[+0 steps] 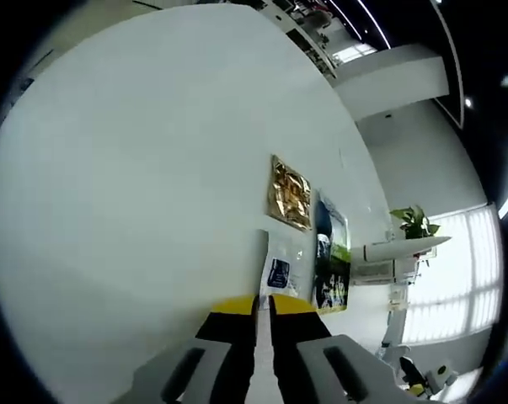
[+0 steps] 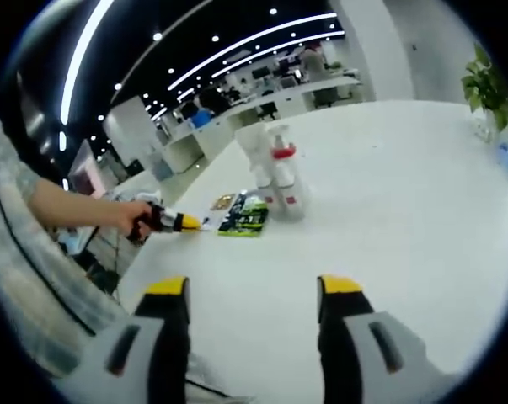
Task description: Arrange the skincare products in the storage area until every visible bottle or jar stands upright without overlapping.
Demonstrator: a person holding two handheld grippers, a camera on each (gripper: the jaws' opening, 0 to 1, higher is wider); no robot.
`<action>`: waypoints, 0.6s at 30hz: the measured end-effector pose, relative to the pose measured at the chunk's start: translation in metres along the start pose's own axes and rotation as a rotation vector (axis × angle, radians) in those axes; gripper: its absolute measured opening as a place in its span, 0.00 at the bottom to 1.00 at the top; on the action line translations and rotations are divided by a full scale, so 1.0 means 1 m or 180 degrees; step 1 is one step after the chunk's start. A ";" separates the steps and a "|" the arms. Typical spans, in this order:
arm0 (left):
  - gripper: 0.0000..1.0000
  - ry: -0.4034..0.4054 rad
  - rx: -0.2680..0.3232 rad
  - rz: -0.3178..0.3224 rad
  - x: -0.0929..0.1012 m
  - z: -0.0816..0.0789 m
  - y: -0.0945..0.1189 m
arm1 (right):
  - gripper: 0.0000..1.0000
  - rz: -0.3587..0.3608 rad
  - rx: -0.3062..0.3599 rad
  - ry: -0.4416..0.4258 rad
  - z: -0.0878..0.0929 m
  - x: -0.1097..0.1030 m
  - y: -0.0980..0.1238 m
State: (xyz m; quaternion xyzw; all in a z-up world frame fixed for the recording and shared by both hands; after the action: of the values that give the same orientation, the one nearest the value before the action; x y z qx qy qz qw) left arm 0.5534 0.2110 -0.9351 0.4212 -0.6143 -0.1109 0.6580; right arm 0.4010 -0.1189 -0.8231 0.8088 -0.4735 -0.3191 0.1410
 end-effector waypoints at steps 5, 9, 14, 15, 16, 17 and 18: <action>0.10 0.0005 0.0030 -0.0052 0.001 -0.001 0.004 | 0.59 0.0010 0.0034 -0.0015 0.000 0.000 0.003; 0.15 0.0000 0.0091 -0.0087 0.000 -0.002 0.008 | 0.59 0.0007 0.0073 -0.0022 -0.001 -0.001 0.004; 0.25 -0.0096 0.0139 -0.0115 0.004 0.002 0.015 | 0.60 -0.0011 0.0109 -0.0032 -0.001 -0.001 0.005; 0.27 -0.0156 0.0181 -0.0133 0.004 0.001 0.016 | 0.60 -0.0014 0.0112 -0.0030 -0.001 -0.001 0.005; 0.31 -0.0187 0.0204 -0.0134 0.004 0.001 0.016 | 0.60 -0.0017 0.0118 -0.0028 -0.001 -0.001 0.005; 0.33 -0.0248 0.0241 -0.0117 0.006 0.002 0.017 | 0.60 -0.0019 0.0131 -0.0028 -0.002 -0.001 0.006; 0.34 -0.0282 0.0277 -0.0114 0.006 0.001 0.018 | 0.60 -0.0021 0.0140 -0.0041 -0.002 0.000 0.006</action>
State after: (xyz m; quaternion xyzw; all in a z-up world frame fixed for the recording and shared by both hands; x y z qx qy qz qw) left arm 0.5475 0.2179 -0.9189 0.4550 -0.6394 -0.1144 0.6092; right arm 0.3982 -0.1222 -0.8183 0.8111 -0.4787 -0.3143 0.1191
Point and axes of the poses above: the point that each gripper's makers call its tool centre point, and the gripper's own axes: y roughly backward along the fingers, x roughly to its right, z roughly out of its underside, the point moved 4 cm from there along y, roughly backward along the fingers
